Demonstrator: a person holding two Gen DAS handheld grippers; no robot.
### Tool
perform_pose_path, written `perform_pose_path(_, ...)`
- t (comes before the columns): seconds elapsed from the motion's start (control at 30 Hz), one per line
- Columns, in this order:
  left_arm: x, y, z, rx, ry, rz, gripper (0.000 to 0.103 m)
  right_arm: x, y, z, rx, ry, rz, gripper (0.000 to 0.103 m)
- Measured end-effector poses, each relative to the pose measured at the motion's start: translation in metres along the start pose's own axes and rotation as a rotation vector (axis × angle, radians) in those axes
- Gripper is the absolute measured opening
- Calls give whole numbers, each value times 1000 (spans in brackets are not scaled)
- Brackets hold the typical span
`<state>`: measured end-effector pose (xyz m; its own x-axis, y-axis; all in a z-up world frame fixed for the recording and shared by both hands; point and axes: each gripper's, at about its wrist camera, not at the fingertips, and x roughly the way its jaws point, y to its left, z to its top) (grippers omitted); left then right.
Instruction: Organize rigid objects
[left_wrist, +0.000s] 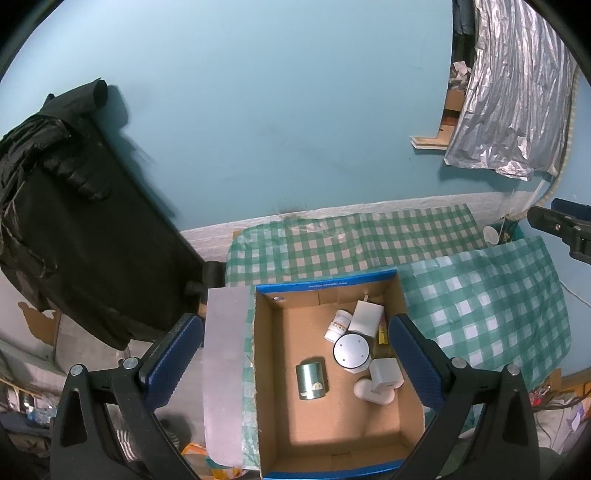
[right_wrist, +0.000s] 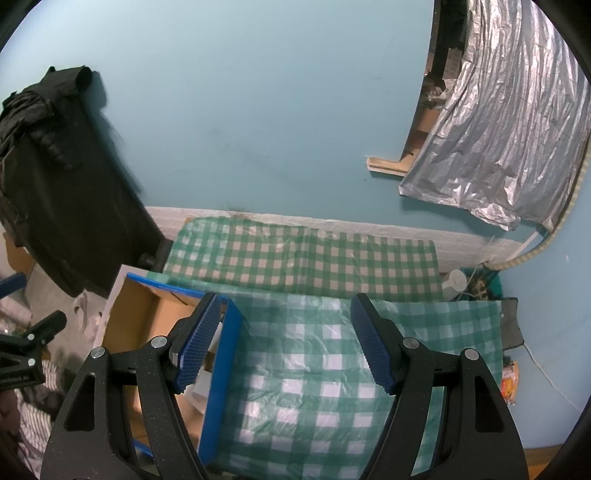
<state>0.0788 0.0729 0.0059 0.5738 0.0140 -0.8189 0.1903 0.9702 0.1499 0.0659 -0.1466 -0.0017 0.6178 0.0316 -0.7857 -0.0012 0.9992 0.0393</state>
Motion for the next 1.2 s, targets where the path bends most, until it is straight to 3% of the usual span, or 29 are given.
perform_pose_path(1.2,-4,0,-8,20,-4,19,102,5,14,-9,-29,20,13,72)
